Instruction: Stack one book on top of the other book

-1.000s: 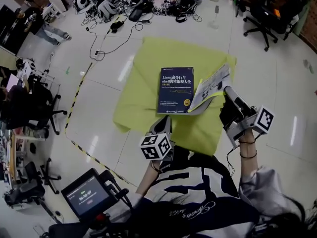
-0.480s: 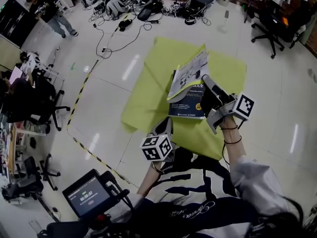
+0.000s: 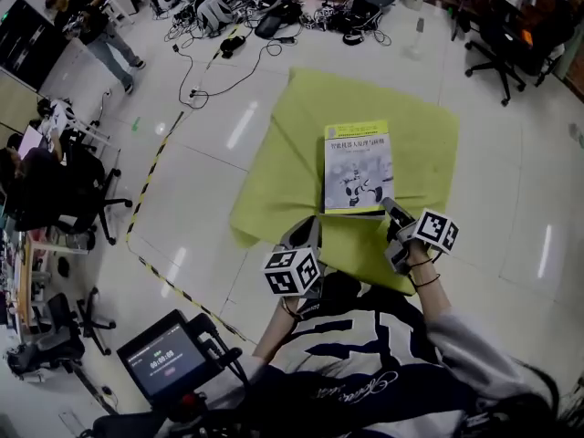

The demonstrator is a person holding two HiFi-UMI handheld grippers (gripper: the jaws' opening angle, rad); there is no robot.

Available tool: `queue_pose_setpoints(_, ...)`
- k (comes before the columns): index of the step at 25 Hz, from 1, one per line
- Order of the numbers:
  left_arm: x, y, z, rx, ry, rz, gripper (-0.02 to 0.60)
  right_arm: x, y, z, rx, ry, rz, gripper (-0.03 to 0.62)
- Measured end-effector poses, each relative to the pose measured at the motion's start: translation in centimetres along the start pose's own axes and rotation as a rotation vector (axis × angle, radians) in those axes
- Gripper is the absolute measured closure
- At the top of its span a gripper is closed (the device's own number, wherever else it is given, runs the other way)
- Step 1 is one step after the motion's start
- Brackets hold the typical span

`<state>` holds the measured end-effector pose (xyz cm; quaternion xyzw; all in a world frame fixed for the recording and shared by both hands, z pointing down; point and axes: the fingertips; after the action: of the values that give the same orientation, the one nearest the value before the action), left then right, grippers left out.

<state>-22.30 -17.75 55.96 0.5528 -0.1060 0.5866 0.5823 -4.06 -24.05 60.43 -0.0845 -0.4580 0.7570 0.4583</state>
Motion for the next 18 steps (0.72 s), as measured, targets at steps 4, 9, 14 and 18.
queue_pose_setpoints(4, -0.5, -0.3, 0.6, 0.026, 0.021, 0.023, 0.578, 1.1, -1.1, 0.3, 0.217, 0.035, -0.366, 0.463)
queue_pose_setpoints(9, 0.2, -1.8, 1.3, 0.075, 0.059, 0.065, 0.578, 1.0, -1.7, -2.7, 0.281, -0.052, -0.435, 0.457)
queue_pose_setpoints(14, 1.7, -4.2, 1.7, 0.116, 0.081, 0.085, 0.578, 1.4, 0.0, -6.0, 0.185, -0.117, -0.425, 0.459)
queue_pose_setpoints(18, 2.9, -7.0, 1.6, 0.138, 0.083, 0.112, 0.578, 2.4, 1.4, -9.4, 0.106, -0.160, -0.451, 0.461)
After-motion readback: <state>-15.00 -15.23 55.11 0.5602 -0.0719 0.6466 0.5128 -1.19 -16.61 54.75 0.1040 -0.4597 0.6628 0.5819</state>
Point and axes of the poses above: the fingertips, and each gripper's own axes: z forward along the fingers, y to its left, x out of its underside, and after that the axes turned 13 degrees about x, right-handed
